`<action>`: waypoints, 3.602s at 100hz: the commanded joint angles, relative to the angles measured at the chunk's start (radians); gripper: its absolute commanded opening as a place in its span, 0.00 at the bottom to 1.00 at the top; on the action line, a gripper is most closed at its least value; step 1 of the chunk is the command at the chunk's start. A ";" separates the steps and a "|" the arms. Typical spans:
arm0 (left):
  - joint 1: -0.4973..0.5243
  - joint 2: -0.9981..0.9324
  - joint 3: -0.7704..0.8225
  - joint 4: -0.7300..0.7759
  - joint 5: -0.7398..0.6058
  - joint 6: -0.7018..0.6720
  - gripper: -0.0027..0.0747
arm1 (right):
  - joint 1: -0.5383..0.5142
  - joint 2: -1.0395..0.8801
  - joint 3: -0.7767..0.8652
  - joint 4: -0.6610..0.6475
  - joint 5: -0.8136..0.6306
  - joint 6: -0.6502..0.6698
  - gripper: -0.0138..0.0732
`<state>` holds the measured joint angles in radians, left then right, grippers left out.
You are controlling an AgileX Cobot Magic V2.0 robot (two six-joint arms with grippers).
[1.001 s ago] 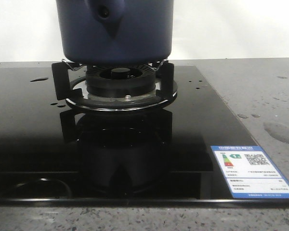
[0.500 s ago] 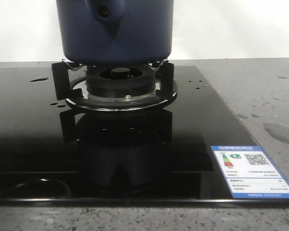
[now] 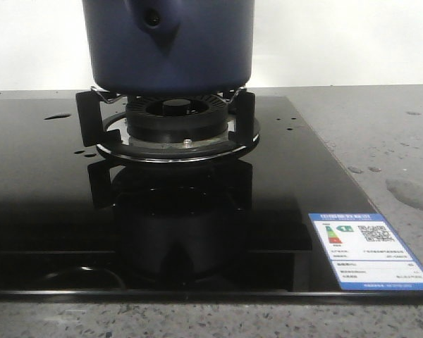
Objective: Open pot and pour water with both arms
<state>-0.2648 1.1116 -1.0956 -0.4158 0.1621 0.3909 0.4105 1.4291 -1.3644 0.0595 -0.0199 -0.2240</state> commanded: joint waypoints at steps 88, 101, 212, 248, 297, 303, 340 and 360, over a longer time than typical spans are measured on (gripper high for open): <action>-0.206 -0.011 -0.040 -0.004 -0.196 -0.001 0.54 | -0.528 0.031 0.101 0.093 0.978 0.116 0.11; -0.206 -0.011 -0.040 -0.004 -0.196 -0.001 0.54 | -0.528 0.046 0.101 0.093 0.970 0.116 0.11; -0.367 0.205 -0.040 -0.024 -0.305 -0.001 0.54 | -0.528 -0.212 0.006 0.124 1.036 0.090 0.56; -0.375 0.264 -0.040 -0.024 -0.329 -0.001 0.54 | -0.528 -0.214 0.006 0.140 1.042 0.083 0.56; -0.375 0.293 -0.040 -0.024 -0.328 -0.001 0.57 | -0.528 -0.214 0.006 0.149 1.036 0.083 0.56; -0.375 0.293 -0.040 -0.024 -0.328 -0.001 0.63 | -0.528 -0.214 0.006 0.153 1.036 0.083 0.56; -0.375 0.216 -0.040 -0.031 -0.330 -0.001 0.74 | -0.528 -0.214 0.006 0.153 1.038 0.075 0.56; -0.334 0.045 -0.040 0.020 -0.314 -0.001 0.74 | -0.528 -0.214 0.006 0.244 1.034 0.028 0.56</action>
<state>-0.6211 1.2547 -1.0956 -0.4267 -0.0914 0.3909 -0.1116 1.2436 -1.3270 0.2291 1.0615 -0.1516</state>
